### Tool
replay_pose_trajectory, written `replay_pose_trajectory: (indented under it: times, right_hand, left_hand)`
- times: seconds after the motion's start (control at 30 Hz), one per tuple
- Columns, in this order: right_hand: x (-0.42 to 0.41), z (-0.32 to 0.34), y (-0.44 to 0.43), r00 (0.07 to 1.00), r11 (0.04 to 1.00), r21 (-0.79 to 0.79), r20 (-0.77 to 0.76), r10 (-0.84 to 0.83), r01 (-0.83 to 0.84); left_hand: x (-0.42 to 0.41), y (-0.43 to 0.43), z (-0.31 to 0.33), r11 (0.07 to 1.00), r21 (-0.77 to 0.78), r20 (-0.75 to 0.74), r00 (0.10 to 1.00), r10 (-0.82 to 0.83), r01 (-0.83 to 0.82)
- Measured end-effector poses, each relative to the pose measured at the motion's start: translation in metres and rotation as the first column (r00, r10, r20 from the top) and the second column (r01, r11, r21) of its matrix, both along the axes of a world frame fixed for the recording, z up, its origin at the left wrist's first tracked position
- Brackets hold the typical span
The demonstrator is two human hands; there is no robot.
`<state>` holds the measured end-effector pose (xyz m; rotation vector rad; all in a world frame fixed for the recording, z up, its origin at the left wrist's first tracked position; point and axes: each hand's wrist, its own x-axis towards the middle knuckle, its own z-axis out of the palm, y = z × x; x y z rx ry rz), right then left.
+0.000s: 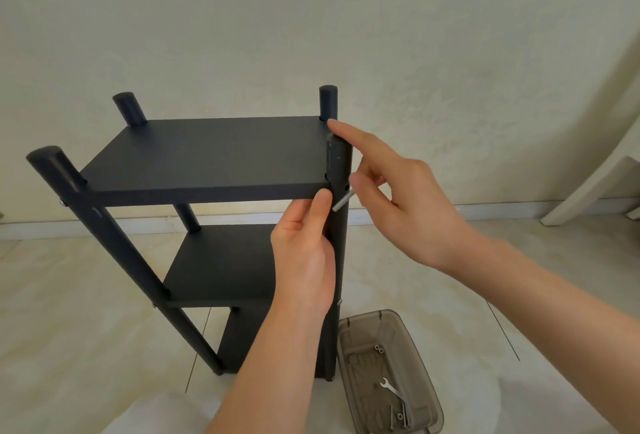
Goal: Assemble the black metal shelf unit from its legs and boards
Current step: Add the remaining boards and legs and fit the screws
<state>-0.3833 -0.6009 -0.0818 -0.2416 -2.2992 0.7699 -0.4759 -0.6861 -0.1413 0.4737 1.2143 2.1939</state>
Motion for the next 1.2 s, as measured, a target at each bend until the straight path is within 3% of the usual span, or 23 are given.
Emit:
replay_pose_trajectory:
  times: [0.23, 0.57, 0.8, 1.2]
  right_hand:
    - [0.020, -0.013, 0.004, 0.994, 0.994, -0.051, -0.047, -0.097, 0.095]
    - [0.024, -0.010, 0.008, 0.961, 0.965, -0.034, -0.090, -0.261, 0.259]
    - [0.024, -0.010, 0.008, 0.963, 0.966, -0.108, -0.108, -0.247, 0.236]
    - [0.026, -0.011, -0.002, 0.971, 0.979, -0.046, -0.128, -0.202, 0.198]
  left_hand:
    - [-0.006, 0.001, 0.001, 0.998, 0.009, 0.046, 0.997, -0.059, 0.058]
    - [-0.017, 0.010, 0.026, 0.988, -0.153, 0.072, 0.997, 0.009, 0.002]
    - [-0.017, 0.006, 0.026, 0.982, -0.148, 0.109, 0.989, -0.098, 0.113]
    - [-0.018, 0.005, 0.023, 0.978, -0.169, 0.099, 0.989, -0.107, 0.123]
